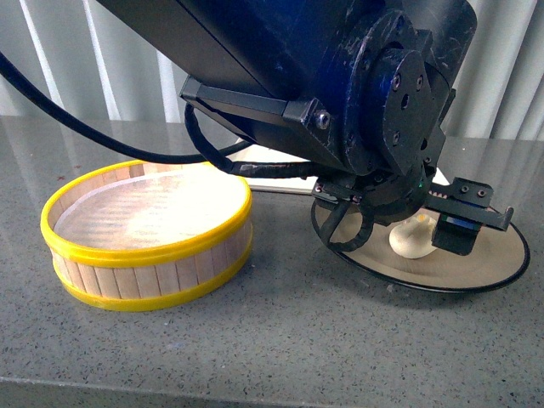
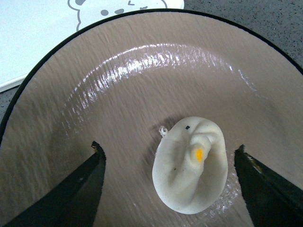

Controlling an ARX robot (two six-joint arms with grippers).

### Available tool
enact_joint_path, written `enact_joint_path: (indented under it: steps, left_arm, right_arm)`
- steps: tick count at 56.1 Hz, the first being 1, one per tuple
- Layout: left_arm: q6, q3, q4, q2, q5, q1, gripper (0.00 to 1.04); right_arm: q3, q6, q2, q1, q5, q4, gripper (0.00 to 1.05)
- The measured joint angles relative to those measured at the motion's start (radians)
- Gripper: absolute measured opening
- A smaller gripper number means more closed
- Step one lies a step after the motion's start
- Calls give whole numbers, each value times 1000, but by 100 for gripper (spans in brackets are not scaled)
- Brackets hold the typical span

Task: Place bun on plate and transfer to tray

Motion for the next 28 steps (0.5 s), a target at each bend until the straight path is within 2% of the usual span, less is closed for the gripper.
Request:
enact_joint_path:
  steps: [5,7,19,28]
  left_arm:
    - [-13,0,-1,0,9,2,98]
    - [-14,0,-2,-1,13,4,100]
    - [-45,-4,-3,-31,26,25,98]
    - [-57,-43,13,-100,27,76,98]
  right_arm:
    - [0,0,0,0,0,0,96]
    - [0,0,0,0,0,0,96]
    - [0,0,0,0,0,0,96]
    - [0,0,0,0,0,0,96]
